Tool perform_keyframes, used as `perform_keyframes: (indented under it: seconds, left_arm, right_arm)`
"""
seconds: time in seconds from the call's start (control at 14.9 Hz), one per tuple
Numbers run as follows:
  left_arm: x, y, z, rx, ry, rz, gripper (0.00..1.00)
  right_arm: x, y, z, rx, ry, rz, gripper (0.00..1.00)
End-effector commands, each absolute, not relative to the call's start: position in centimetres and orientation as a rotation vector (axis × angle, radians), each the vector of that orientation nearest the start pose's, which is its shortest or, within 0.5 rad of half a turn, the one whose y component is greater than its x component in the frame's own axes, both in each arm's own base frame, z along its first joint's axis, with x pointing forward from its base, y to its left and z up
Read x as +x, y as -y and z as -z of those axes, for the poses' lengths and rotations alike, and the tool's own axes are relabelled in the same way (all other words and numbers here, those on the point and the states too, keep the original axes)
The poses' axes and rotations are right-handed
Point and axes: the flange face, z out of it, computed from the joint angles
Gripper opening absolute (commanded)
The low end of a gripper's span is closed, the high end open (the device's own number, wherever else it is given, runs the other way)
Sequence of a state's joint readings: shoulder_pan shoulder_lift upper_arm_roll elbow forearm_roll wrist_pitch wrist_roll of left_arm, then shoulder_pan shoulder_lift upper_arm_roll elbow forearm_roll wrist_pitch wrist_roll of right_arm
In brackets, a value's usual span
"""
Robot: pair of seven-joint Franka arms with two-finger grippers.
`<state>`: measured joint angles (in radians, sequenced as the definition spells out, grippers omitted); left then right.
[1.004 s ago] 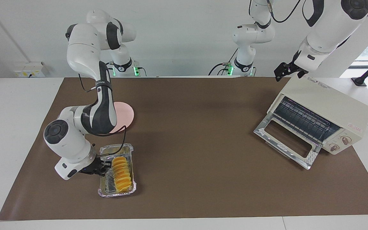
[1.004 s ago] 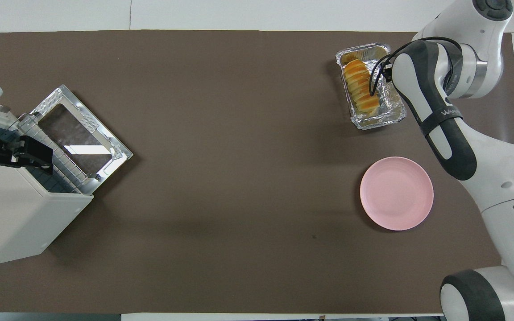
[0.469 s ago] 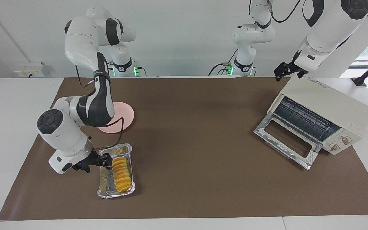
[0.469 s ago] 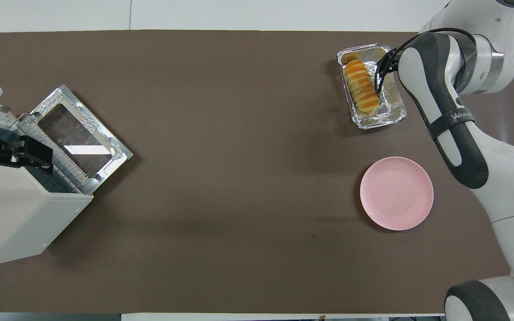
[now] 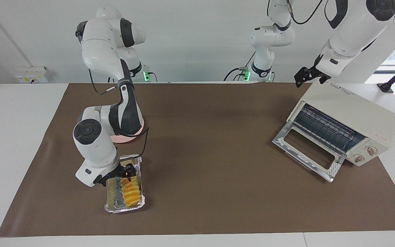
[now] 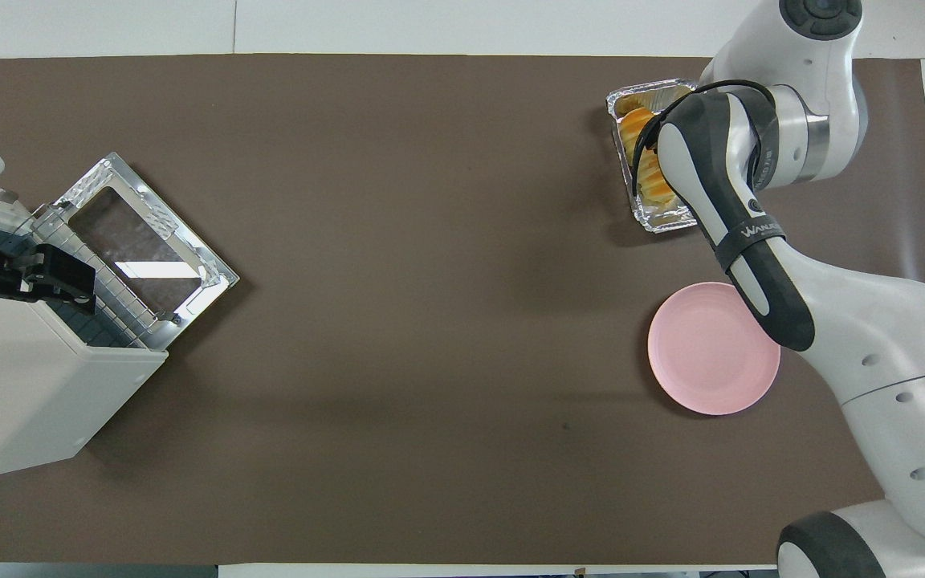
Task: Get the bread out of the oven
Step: 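Grasp the bread rolls in the foil tray with the right gripper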
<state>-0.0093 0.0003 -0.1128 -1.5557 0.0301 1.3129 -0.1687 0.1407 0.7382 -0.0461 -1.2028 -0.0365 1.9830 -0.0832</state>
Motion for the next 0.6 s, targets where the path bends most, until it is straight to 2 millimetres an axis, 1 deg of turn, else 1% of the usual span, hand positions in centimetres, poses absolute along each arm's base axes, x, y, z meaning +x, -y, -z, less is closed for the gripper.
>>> perform_keyframes:
  seconds: [0.0,0.07,0.2,0.33,0.47,0.54]
  left_arm:
    - [51.5,5.8,-61.4,-3.075,0.083,-0.342,1.00]
    - [51.5,5.8,-61.4,-3.075,0.083,-0.342,1.00]
    - [51.5,5.8,-61.4,-3.075,0.083,-0.342,1.00]
    - [51.5,5.8,-61.4,-3.075,0.083,-0.342,1.00]
    - [51.5,5.8,-61.4,-3.075,0.083,-0.342,1.00]
    - [51.5,5.8,-61.4,-3.075,0.083,-0.342,1.00]
  right_arm:
    - [74.5,-9.4,-34.2,-3.202,0.316,0.082,1.00]
    - [74.5,-9.7,-34.0,-3.203,0.313,0.093,1.00]
    - [74.3,-9.5,-32.2,-3.205,0.320,0.110,1.00]
    - [74.0,-9.4,-30.9,-3.204,0.325,0.127,1.00]
    - [73.9,-9.4,-30.8,-3.202,0.324,0.127,0.99]
    - [73.9,-9.5,-30.8,-3.200,0.325,0.127,0.87]
